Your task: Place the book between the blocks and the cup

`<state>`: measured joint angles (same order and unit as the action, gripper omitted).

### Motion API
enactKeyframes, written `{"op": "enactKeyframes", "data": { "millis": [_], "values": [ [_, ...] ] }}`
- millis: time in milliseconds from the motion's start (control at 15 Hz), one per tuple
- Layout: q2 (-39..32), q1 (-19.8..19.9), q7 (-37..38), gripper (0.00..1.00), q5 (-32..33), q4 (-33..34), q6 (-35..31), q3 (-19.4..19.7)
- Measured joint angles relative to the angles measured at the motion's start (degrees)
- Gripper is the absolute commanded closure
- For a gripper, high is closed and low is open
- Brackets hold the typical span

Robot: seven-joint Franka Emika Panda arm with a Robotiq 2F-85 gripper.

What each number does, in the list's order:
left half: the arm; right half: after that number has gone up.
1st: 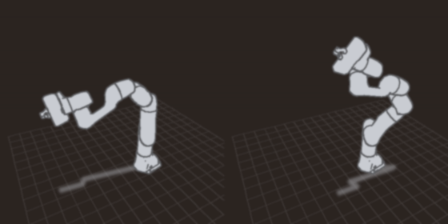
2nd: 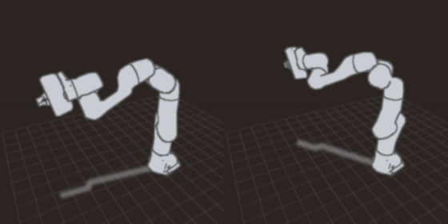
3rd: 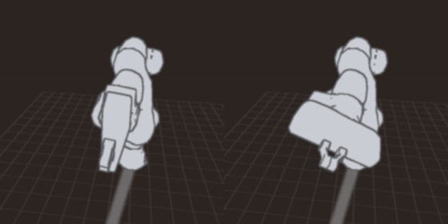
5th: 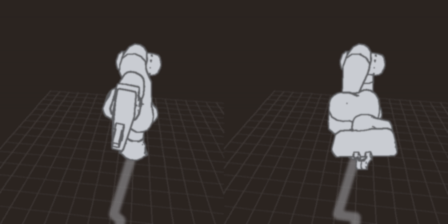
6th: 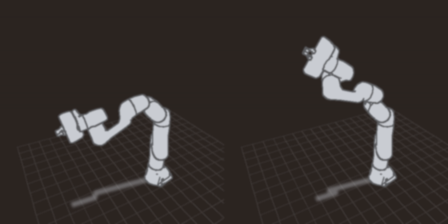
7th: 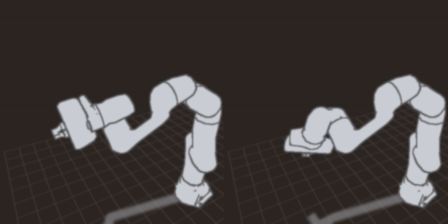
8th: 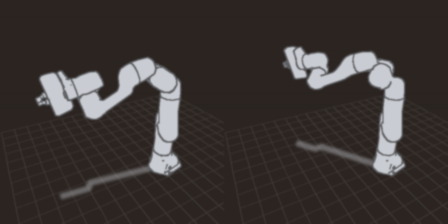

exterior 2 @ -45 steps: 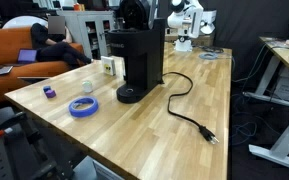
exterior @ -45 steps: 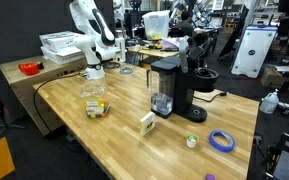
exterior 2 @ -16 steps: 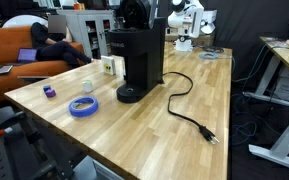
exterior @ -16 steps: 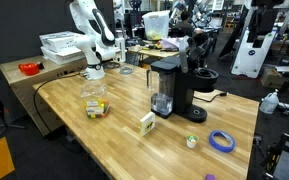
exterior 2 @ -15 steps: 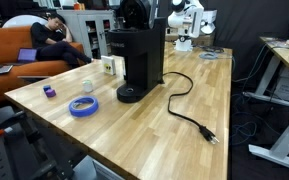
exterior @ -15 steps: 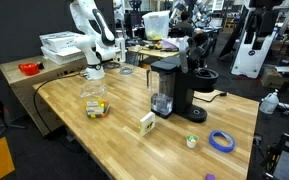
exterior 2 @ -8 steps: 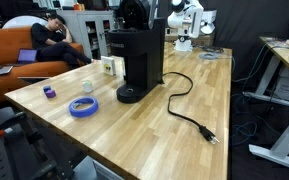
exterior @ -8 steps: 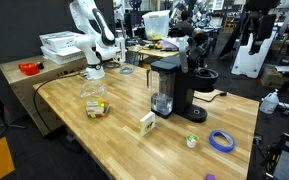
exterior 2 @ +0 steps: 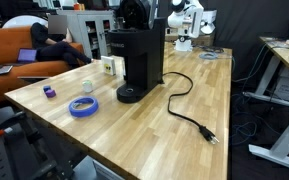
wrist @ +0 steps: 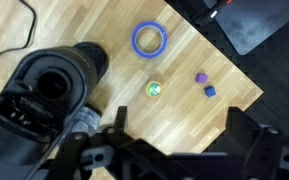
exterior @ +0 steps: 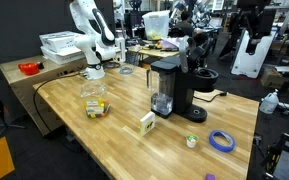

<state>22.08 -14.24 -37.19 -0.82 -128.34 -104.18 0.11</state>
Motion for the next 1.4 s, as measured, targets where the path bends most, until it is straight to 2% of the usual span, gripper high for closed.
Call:
{"op": "enactKeyframes", "data": {
  "millis": [200, 333, 933, 1200, 1400],
  "values": [
    [-6.56, -1.17, -6.96, 0.0, 0.34, 6.49, -0.1, -1.02],
    [-9.99, -1.17, -8.36, 0.0, 0.64, 9.37, -0.1, -1.71],
    [-10.66, -0.93, -9.53, 0.0, -0.25, 9.97, 0.06, -2.28],
    [-13.45, -1.33, -18.36, 0.0, -5.97, 12.14, 0.06, -4.11],
    [-18.05, -1.81, -22.64, 0.0, -6.93, 16.51, -0.02, -7.21]
  ]
}}
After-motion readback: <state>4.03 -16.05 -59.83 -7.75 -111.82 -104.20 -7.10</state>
